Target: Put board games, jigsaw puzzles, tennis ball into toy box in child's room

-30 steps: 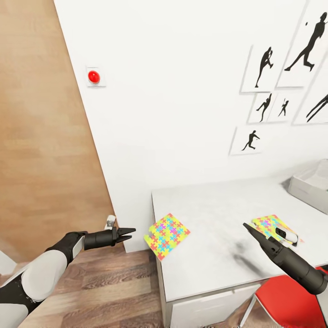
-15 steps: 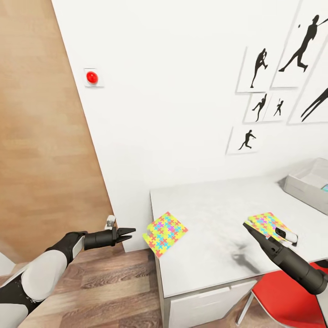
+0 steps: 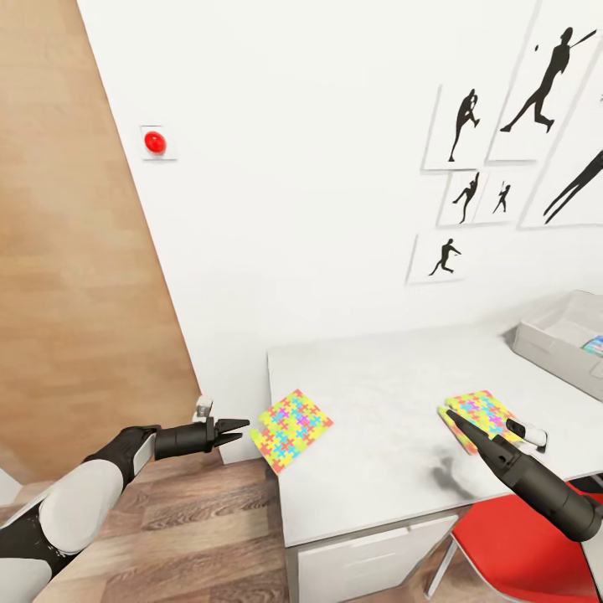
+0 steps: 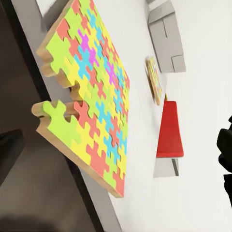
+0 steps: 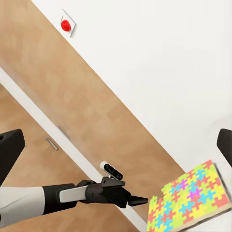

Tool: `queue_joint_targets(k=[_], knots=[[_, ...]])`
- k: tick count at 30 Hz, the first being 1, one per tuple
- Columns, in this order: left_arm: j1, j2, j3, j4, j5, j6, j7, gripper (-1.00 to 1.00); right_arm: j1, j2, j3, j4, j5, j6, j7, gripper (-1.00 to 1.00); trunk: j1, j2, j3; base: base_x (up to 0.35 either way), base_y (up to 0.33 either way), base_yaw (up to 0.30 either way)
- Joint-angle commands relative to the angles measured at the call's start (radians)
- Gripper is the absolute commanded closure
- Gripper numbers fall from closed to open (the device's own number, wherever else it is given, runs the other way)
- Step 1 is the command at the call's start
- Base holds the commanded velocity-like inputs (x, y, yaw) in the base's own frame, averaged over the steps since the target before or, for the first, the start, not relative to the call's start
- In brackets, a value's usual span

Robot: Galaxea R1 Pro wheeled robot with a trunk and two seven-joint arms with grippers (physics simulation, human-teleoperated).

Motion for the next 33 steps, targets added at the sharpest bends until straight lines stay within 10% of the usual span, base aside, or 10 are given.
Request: queue_joint_targets(k=[1,33], knots=[[-0.001,0.000,0.008,-0.001,-0.010,0.010,-0.006,-1.00,-0.001,0.000,0.000,0.000,-0.004,0.008,0.001,-1.00,0.000,-0.001,-0.001,0.000,-0.030,0.000],[-0.001,0.000,0.008,-0.001,-0.010,0.012,-0.006,-1.00,-0.001,0.000,0.000,0.000,-0.004,0.008,0.001,-1.00,0.054,-0.099,-0.045,0.000,-0.004,0.000]])
